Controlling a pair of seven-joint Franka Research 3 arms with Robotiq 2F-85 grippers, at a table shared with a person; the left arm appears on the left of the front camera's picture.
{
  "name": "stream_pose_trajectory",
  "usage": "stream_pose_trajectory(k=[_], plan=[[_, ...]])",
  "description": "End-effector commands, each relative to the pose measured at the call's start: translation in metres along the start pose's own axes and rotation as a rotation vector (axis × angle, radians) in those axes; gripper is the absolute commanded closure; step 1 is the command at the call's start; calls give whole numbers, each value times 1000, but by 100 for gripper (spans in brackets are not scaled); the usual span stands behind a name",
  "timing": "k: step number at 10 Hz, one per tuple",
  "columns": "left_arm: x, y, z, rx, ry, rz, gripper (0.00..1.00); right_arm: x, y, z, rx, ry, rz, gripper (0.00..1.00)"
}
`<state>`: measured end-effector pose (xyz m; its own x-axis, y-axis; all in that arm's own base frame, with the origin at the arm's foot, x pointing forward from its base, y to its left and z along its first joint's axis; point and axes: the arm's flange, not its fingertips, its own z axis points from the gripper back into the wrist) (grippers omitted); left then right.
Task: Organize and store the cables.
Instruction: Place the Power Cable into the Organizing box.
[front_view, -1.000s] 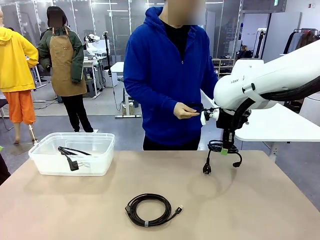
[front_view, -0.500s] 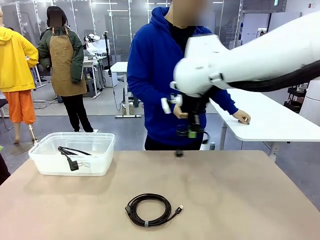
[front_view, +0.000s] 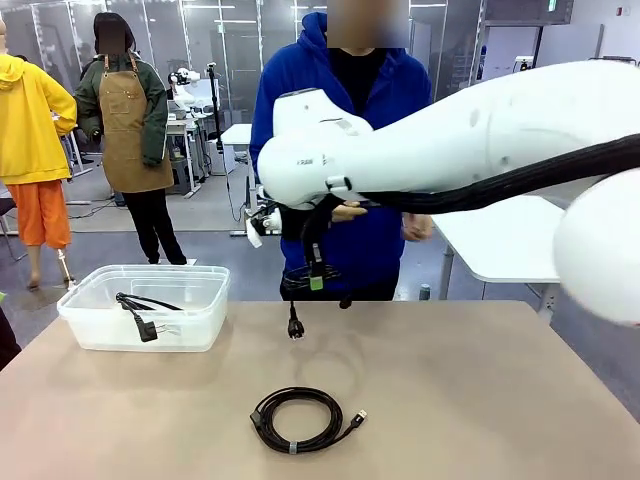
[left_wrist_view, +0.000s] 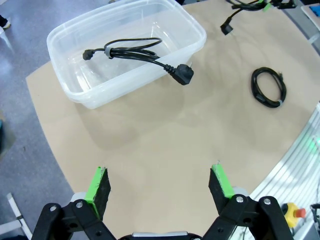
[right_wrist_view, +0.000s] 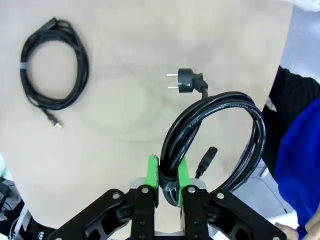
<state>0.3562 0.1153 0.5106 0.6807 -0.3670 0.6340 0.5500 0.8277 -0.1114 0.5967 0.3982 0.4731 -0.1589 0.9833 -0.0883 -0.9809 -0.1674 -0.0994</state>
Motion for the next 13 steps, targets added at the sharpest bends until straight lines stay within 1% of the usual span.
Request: stream_pose_trajectory(k=[1, 3, 5, 6, 8, 11, 13], plan=[[0, -3, 2, 0, 11, 10, 0, 21, -24, 18, -9, 46, -20, 81], [0, -3, 2, 0, 11, 10, 0, 39, -29, 5, -1, 27, -49, 81], [0, -3, 2, 0, 11, 10, 0, 52, -22, -19, 8, 10, -97, 81], [0, -3, 2, 0, 11, 10, 0, 56, -17, -35, 33, 9, -115, 81], [0, -3, 2, 0, 11, 10, 0, 59, 0, -71, 95, 35, -118, 81], [0, -3, 2, 0, 11, 10, 0, 57, 17, -98, 158, 20, -125, 81], [0, -3, 2, 0, 11, 10, 0, 56, 22, -104, 178, 14, -113, 44]])
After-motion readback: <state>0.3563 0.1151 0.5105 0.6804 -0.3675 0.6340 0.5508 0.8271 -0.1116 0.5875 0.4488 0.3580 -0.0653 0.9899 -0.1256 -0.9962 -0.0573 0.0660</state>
